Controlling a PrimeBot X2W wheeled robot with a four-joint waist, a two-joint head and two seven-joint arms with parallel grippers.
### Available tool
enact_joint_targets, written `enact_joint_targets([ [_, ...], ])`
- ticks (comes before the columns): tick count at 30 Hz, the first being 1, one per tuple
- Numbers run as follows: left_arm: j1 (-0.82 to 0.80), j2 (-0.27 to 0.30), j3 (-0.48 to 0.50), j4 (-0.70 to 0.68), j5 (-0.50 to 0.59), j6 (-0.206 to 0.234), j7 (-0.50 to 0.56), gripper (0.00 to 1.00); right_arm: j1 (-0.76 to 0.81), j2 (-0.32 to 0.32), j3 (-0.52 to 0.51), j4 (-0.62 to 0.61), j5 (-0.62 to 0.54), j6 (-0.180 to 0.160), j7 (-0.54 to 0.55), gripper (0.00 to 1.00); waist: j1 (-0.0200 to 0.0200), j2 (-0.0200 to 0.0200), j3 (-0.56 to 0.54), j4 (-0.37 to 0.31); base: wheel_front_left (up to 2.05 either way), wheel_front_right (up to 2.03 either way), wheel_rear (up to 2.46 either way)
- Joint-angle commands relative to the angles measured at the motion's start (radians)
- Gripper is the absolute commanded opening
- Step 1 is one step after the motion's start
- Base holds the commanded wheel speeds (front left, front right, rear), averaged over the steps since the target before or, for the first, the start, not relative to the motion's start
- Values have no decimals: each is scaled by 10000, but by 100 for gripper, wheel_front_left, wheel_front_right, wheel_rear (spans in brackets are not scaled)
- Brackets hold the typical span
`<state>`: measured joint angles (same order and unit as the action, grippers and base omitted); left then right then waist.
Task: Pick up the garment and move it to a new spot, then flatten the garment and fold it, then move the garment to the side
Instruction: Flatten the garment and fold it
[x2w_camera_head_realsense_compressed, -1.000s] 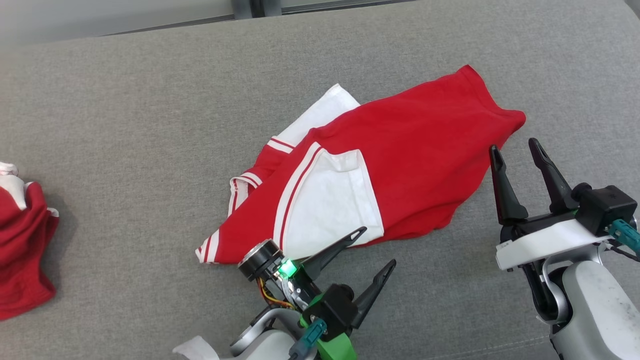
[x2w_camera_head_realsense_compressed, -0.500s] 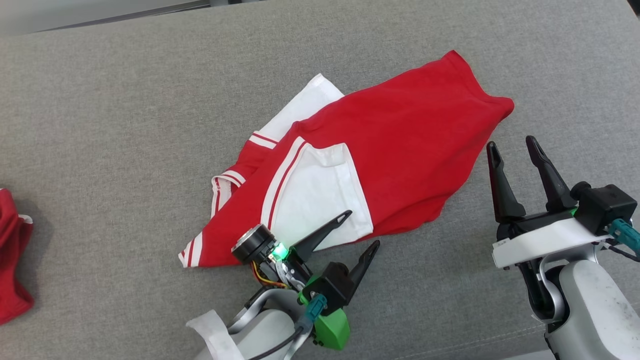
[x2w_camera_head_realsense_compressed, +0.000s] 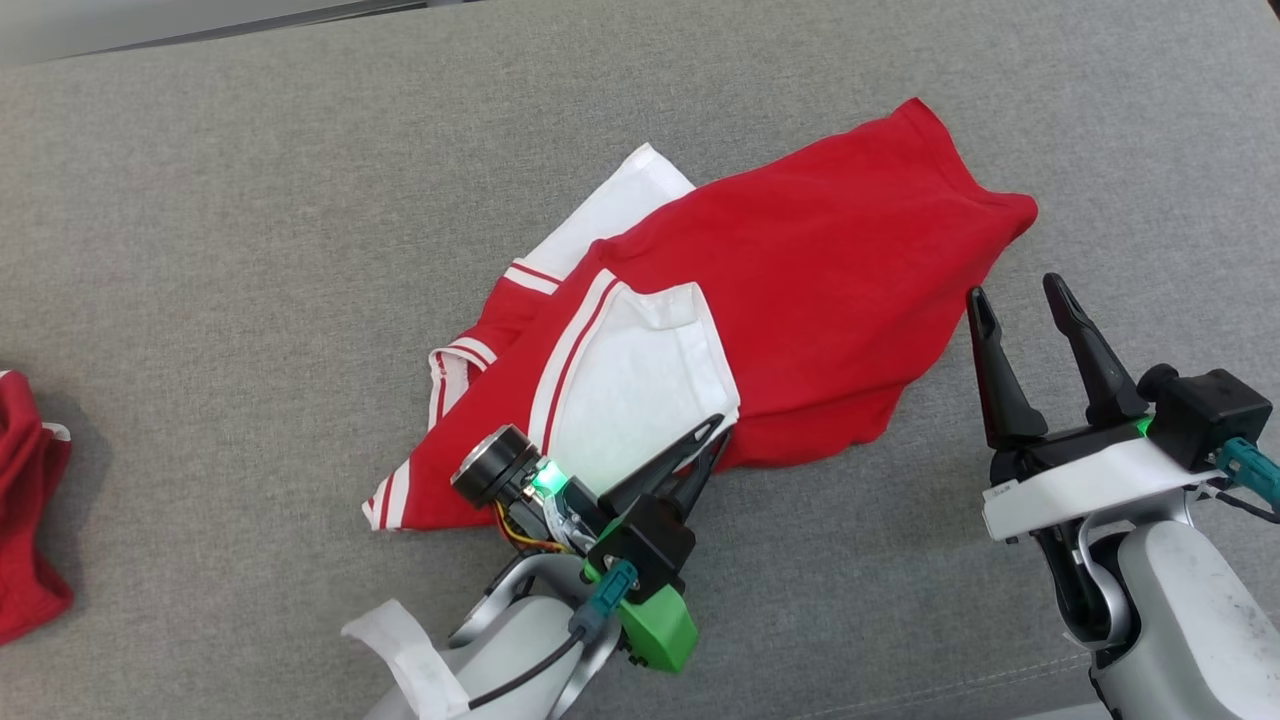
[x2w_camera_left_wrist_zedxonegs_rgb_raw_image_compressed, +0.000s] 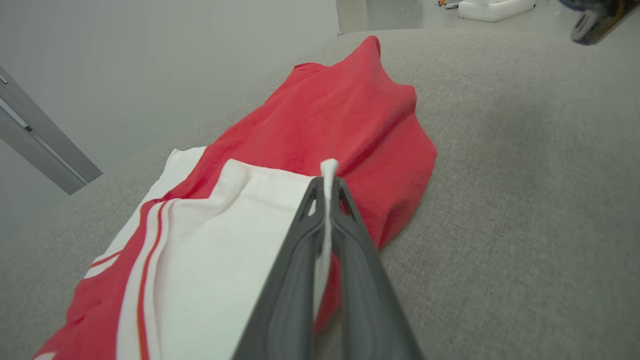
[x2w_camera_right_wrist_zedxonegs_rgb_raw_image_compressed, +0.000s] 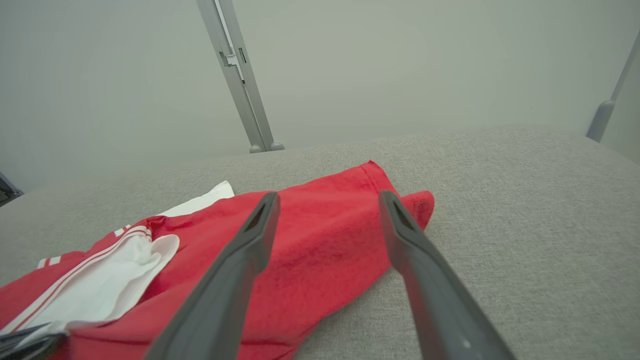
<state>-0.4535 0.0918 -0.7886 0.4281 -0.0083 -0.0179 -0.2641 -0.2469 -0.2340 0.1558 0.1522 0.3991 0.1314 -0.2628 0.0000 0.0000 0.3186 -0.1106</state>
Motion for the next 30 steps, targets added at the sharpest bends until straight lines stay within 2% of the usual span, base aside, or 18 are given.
enact_joint_targets([
  [1,-5,52,56,-106,-177,-100,-4,0,145,-66,15,14,54,-15,-27,100,0,0,-29,39,0,0,0],
  [4,239,43,156,-235,-583,-455,-4,0,201,-94,64,91,121,-15,-27,100,0,0,-78,97,0,0,0],
  [8,339,85,284,-194,-952,-743,-4,0,175,-289,1066,232,606,-15,-27,100,0,0,-126,178,0,0,0],
  [13,417,43,437,-178,-1081,-848,-3,0,-148,-767,2869,518,1244,-15,-27,100,0,0,-126,271,0,0,0],
  [20,355,-27,530,-172,-917,-902,-3,0,-766,-922,4108,503,1621,-15,-27,100,0,0,-55,328,0,0,0],
  [24,288,-68,545,-146,-853,-937,-3,0,-1240,-796,4709,1241,1226,-15,-27,100,0,0,-15,313,0,0,0],
  [25,275,-77,545,-136,-845,-948,-2,0,-1354,-786,4864,1499,1108,-15,-27,75,0,0,-17,326,0,0,0],
  [26,259,-88,537,-123,-836,-954,-3,0,-1467,-745,4967,1763,1036,-15,-27,40,0,0,-21,351,0,0,0],
  [27,235,-104,527,-107,-827,-958,-3,0,-1574,-704,5080,2114,972,-15,-27,0,0,0,-28,392,0,0,0],
  [30,217,-168,569,-113,-857,-974,-3,0,-1778,-616,5456,2861,925,-15,-27,0,0,0,-56,487,0,0,0],
])
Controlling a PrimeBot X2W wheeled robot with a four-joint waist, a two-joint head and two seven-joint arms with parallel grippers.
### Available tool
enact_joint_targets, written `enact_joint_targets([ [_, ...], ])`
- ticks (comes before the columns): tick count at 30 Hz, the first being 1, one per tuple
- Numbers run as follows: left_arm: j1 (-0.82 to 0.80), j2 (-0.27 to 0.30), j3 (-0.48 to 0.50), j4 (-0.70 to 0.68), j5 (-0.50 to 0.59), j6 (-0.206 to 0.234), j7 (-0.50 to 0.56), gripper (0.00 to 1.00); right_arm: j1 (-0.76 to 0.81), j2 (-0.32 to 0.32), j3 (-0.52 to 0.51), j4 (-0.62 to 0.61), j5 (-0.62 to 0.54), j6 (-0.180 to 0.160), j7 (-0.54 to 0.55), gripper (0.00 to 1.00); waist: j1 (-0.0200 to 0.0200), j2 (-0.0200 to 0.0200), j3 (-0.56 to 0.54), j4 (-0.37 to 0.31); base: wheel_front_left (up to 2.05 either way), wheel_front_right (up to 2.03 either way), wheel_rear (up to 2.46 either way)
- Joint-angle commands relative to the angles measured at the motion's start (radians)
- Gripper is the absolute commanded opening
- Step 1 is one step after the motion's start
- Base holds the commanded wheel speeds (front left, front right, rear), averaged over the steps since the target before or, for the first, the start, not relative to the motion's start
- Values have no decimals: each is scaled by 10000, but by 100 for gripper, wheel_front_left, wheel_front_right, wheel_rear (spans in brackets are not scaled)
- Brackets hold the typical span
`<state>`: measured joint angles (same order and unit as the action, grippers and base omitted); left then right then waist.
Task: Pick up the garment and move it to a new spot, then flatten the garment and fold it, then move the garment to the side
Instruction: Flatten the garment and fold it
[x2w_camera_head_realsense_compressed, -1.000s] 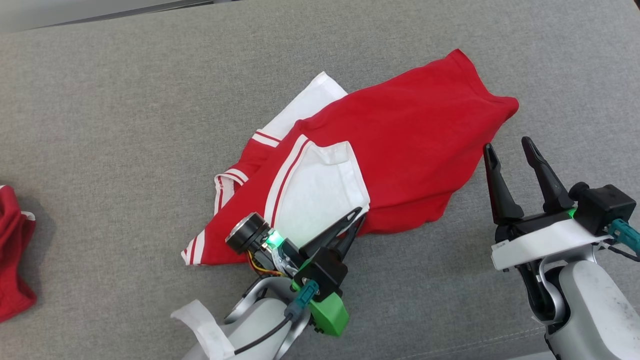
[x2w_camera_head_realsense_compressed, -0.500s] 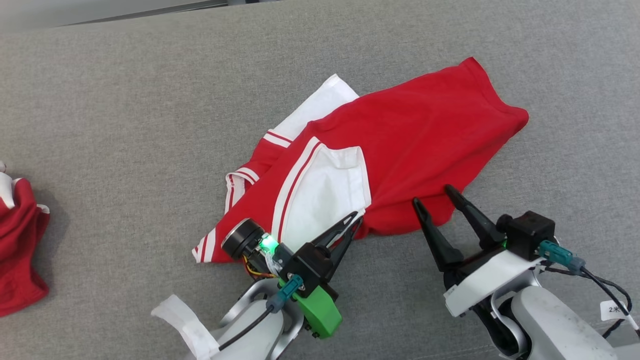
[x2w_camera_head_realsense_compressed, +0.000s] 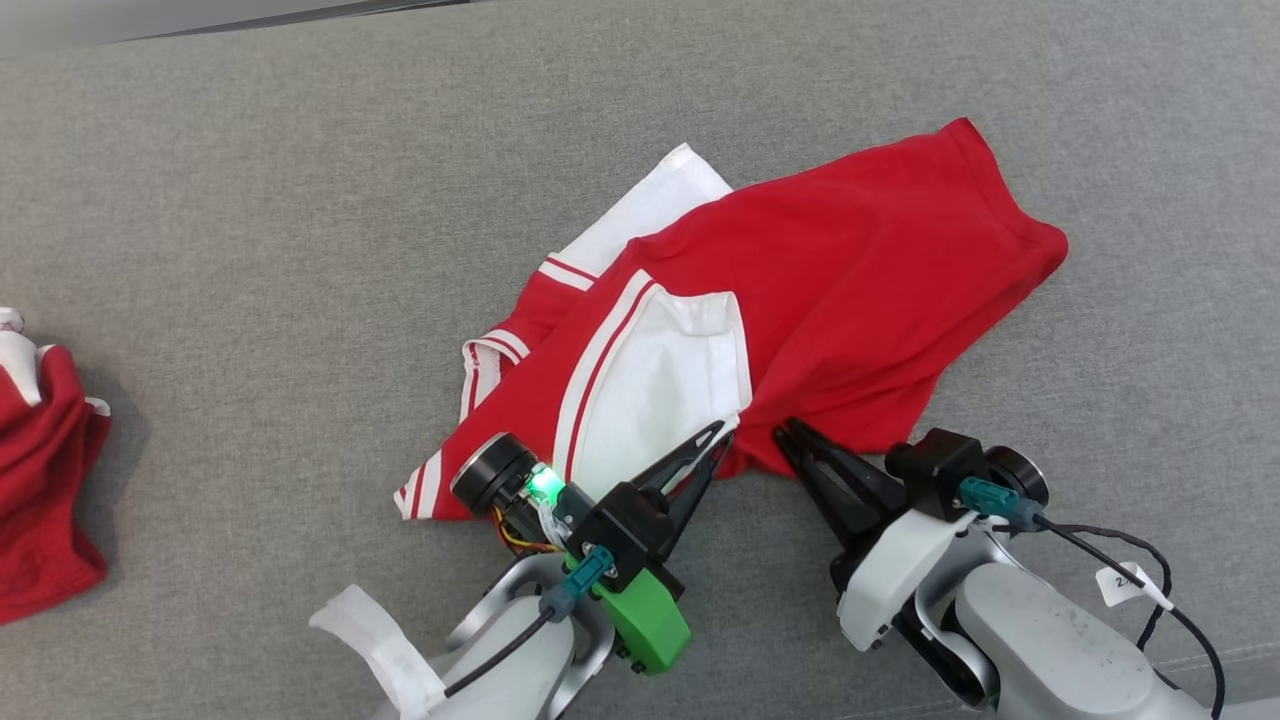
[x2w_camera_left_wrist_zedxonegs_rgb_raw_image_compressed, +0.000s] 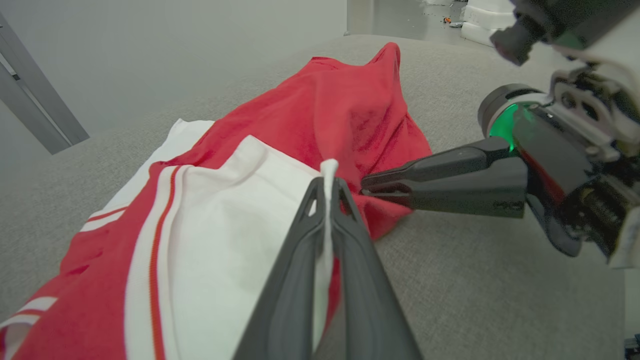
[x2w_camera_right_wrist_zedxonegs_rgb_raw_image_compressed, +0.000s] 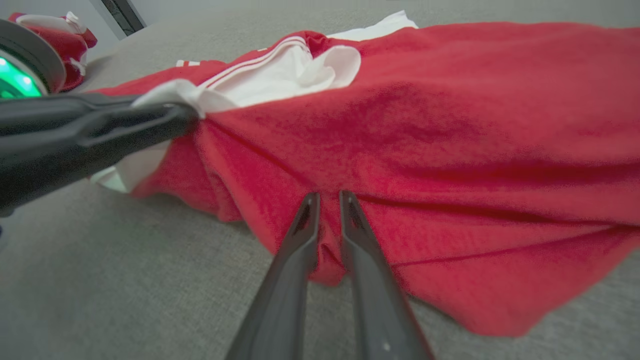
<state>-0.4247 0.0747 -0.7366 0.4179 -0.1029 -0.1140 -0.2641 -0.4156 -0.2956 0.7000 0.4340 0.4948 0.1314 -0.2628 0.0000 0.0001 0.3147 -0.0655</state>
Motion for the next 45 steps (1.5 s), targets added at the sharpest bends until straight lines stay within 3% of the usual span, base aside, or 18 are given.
enact_joint_targets([
  [1,-69,-16,70,-24,81,-16,-3,0,-151,-7,100,201,-57,-16,-27,0,0,-1,-23,59,0,0,0],
  [13,293,-142,765,-690,-604,-76,-3,0,-335,-71,512,1210,-207,-18,-4,0,0,-1,-127,175,0,0,0],
  [16,468,-148,1230,-1182,-602,11,-3,0,-208,-57,-114,888,-208,-18,-15,0,0,-1,-175,177,0,0,0],
  [17,526,-139,1352,-1292,-574,18,-3,0,-86,-57,-327,799,-251,-18,-15,39,0,-1,-188,183,0,0,0],
  [18,606,-115,1488,-1419,-556,42,-3,0,80,-60,-594,624,-298,-16,-15,100,0,-1,-205,190,0,0,0],
  [26,1057,-96,2286,-2431,-226,242,-3,0,1065,-566,-2427,-905,-145,-15,-17,100,0,-1,-156,491,0,0,0],
  [33,1403,-120,2798,-3369,56,426,-2,0,-130,-1616,-3009,-783,679,-16,292,100,0,-1,52,873,0,0,0],
  [41,1568,-140,3083,-4059,276,382,-2,0,-2574,-2593,-3291,1030,1791,-16,3368,100,0,-1,479,1454,0,0,0],
  [45,1475,-149,3064,-4207,397,340,-2,0,-3613,-2997,-3028,1959,1609,-16,4998,100,0,-1,753,1685,0,0,0],
])
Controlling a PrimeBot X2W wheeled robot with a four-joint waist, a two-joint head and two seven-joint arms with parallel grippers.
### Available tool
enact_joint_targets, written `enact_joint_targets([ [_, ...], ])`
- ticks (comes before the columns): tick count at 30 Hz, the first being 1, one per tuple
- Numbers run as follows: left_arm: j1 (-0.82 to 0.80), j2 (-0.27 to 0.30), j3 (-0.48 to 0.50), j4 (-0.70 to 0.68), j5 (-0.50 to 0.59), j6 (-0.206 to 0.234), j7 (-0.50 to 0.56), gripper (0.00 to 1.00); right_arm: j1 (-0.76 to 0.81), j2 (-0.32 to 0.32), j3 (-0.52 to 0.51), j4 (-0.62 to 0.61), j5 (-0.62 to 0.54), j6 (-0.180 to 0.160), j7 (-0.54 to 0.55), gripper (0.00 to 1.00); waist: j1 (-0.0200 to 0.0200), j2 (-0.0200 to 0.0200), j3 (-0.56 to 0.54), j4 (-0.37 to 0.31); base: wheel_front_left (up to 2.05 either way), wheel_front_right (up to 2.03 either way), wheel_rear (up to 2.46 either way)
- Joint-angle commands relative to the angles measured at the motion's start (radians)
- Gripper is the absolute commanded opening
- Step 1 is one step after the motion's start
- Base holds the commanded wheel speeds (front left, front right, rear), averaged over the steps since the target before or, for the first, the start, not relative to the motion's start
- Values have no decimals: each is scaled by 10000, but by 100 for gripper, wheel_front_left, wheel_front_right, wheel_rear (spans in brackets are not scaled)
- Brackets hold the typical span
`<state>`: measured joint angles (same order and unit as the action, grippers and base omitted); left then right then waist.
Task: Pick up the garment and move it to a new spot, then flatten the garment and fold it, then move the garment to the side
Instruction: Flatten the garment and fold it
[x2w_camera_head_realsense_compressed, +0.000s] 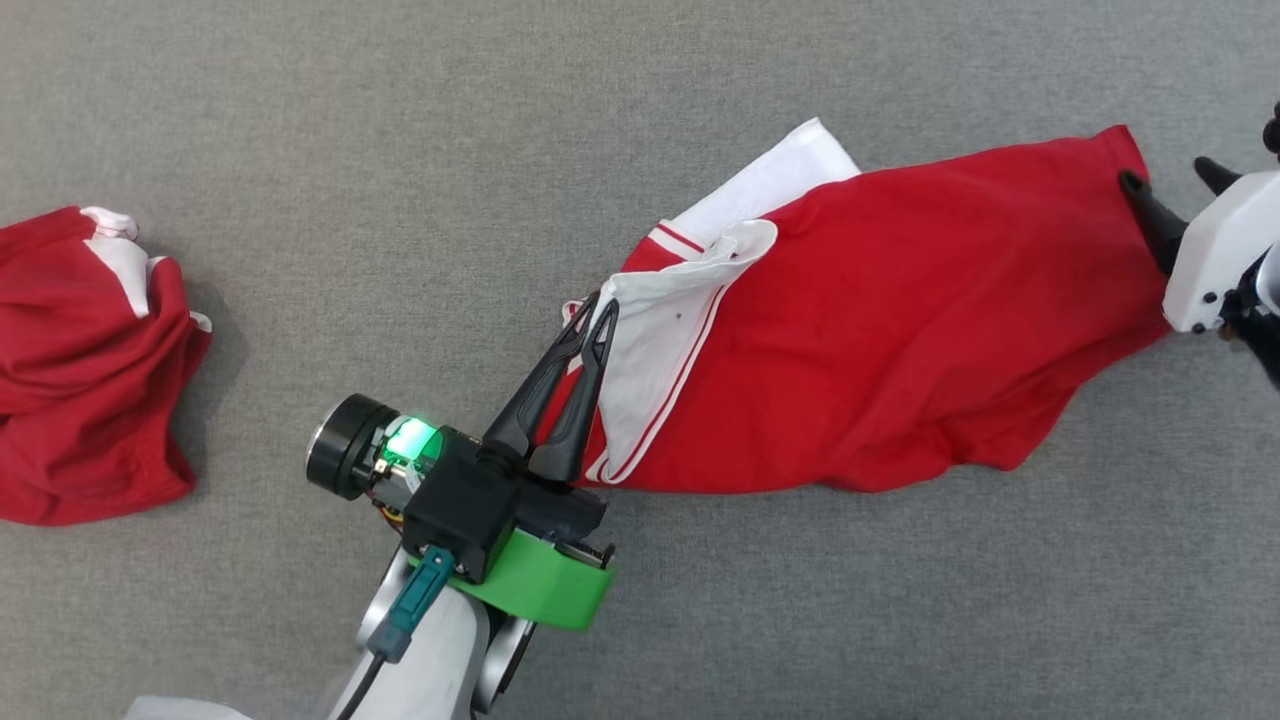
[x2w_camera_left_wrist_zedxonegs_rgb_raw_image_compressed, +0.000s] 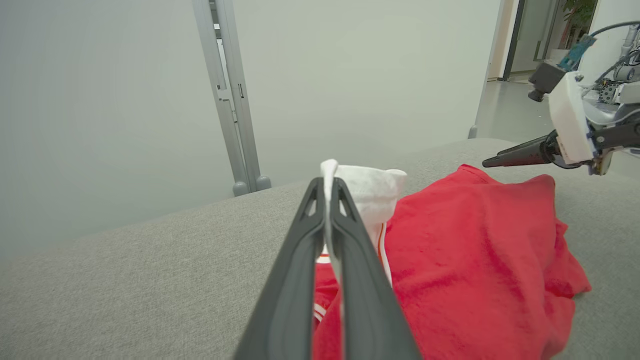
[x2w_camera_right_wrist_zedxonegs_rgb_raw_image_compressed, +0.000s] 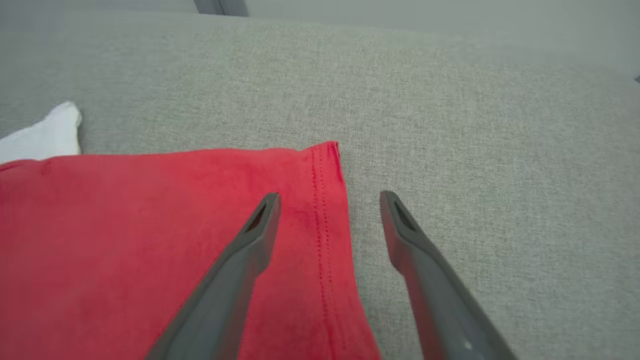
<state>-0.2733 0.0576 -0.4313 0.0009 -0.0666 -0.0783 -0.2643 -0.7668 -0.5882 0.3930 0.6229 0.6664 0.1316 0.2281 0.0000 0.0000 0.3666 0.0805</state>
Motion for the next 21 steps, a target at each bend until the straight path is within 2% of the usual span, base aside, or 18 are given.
enact_joint_targets([
  [1,-66,18,8,-58,55,-26,-1,0,-299,-126,134,240,-188,-18,396,100,0,0,281,269,0,0,0],
  [5,-164,-2,-35,-123,100,-38,-1,0,-1060,-136,335,805,-377,-18,1118,100,0,0,476,468,0,0,0],
  [17,-194,-48,-212,-66,-18,0,-1,0,-1997,11,938,1969,-531,-18,1116,100,0,0,692,772,0,0,0],
  [19,-220,-53,-232,-41,-9,5,-1,0,-2050,38,1116,2008,-521,-18,1090,48,0,0,703,788,0,0,0],
  [20,-236,-53,-232,-28,-6,16,-1,0,-2075,32,1207,2012,-487,-18,1046,0,0,0,709,791,0,0,0],
  [21,-251,-55,-224,-20,-2,28,-1,0,-2097,21,1290,1997,-461,-18,1014,0,0,0,712,787,0,0,0],
])
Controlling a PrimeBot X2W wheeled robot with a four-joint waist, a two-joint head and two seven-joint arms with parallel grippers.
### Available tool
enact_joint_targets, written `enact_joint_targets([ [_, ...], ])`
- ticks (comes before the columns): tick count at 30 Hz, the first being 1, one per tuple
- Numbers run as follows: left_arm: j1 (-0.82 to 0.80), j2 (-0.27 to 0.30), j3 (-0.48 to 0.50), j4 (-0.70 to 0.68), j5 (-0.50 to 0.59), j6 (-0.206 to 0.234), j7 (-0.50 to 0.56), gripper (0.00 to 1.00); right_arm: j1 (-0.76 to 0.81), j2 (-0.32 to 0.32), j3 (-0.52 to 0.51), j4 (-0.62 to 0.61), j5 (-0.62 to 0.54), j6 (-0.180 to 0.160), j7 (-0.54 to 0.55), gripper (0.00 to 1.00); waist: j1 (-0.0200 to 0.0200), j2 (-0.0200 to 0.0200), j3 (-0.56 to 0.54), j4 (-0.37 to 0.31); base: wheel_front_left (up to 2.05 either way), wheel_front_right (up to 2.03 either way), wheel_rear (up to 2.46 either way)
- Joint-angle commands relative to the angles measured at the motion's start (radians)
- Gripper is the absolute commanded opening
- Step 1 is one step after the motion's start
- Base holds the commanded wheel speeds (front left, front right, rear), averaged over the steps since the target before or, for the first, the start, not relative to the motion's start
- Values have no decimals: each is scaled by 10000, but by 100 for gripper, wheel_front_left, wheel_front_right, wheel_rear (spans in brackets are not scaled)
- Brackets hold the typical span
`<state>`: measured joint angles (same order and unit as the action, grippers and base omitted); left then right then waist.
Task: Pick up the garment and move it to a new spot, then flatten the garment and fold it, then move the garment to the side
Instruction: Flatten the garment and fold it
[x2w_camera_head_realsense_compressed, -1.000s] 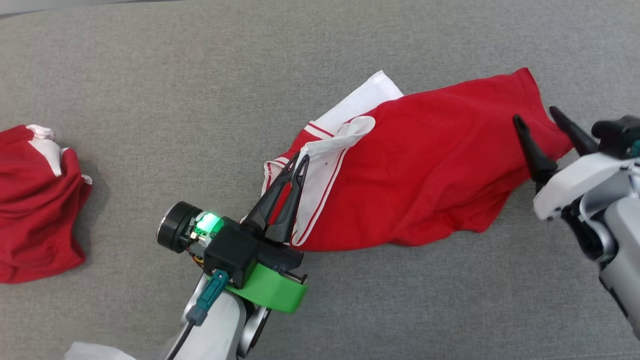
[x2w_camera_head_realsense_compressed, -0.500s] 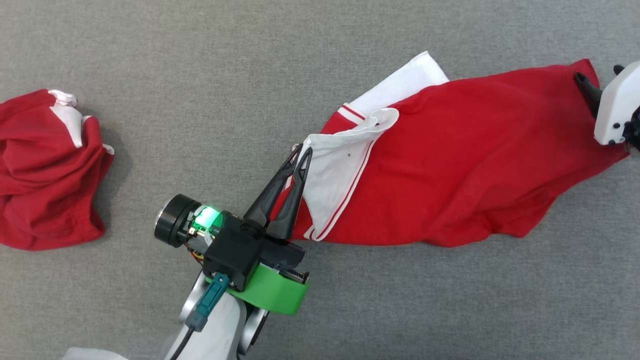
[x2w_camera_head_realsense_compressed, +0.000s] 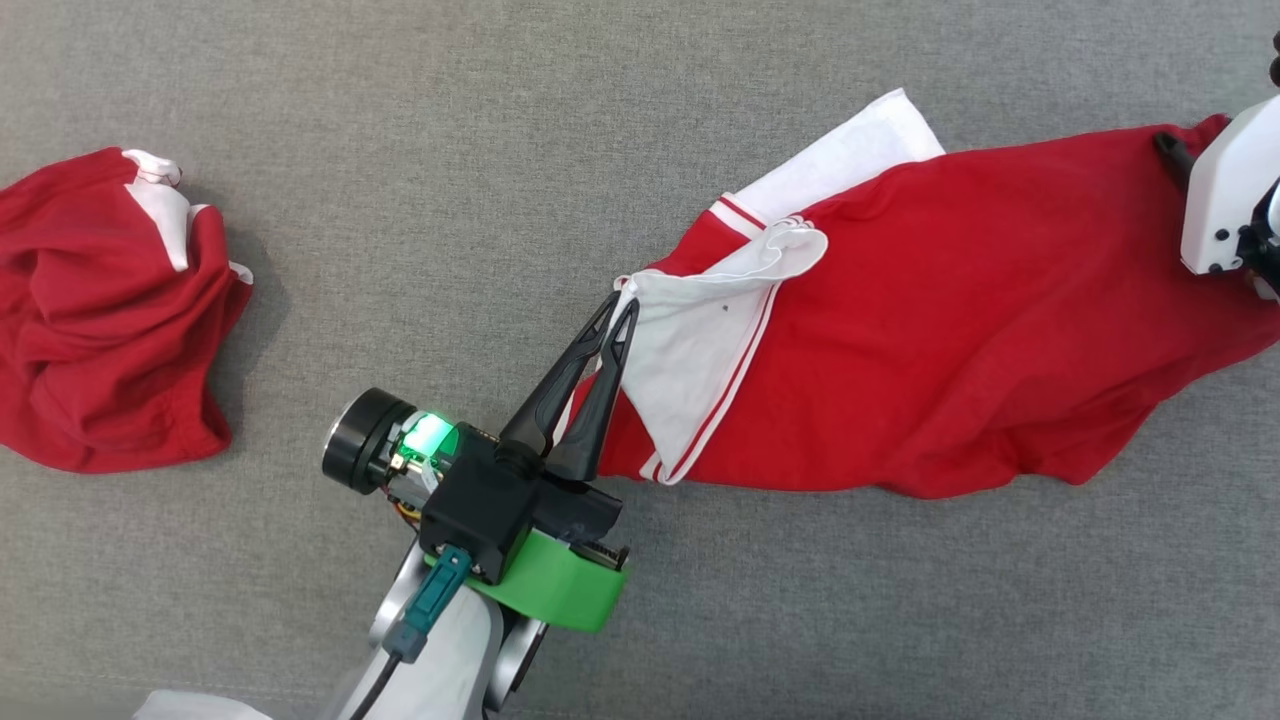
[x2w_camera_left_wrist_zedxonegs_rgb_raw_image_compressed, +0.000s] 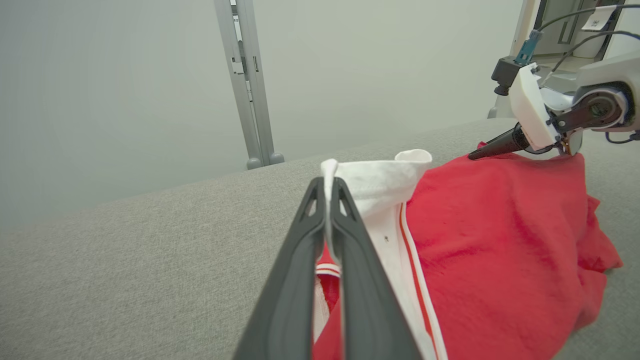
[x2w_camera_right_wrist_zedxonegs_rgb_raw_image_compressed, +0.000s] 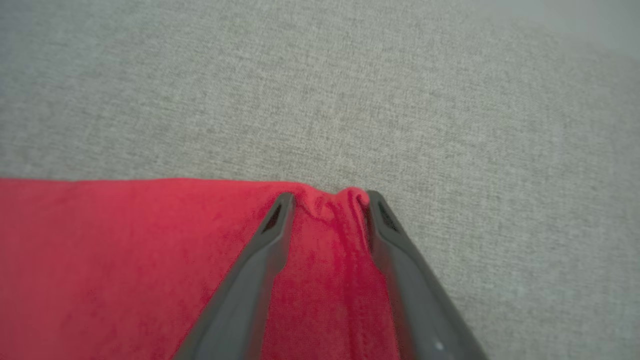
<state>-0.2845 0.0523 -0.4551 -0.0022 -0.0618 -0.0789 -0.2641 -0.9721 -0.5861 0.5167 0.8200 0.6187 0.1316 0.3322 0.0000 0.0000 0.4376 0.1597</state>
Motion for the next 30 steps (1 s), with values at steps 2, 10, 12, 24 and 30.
enact_joint_targets([
  [2,-150,-4,53,20,-41,56,-3,0,-154,-53,215,-38,19,-18,-207,0,0,0,-4,-31,0,0,0],
  [10,-422,89,444,-352,60,33,-1,0,-521,-247,621,-419,244,-18,-1068,0,0,0,-156,-309,0,0,0],
  [12,-568,228,550,-451,82,-28,-3,0,-608,-306,649,-654,368,-18,-1355,0,0,0,-204,-395,0,0,0],
  [24,-4580,2021,1336,-427,-374,-478,457,0,-1998,-820,-45,-2045,946,-18,-2600,0,0,0,304,-881,0,0,0],
  [30,-8235,2905,965,595,-709,-513,886,0,-3557,-940,-378,-2226,500,-18,-2835,0,0,0,1183,-1110,0,0,0],
])
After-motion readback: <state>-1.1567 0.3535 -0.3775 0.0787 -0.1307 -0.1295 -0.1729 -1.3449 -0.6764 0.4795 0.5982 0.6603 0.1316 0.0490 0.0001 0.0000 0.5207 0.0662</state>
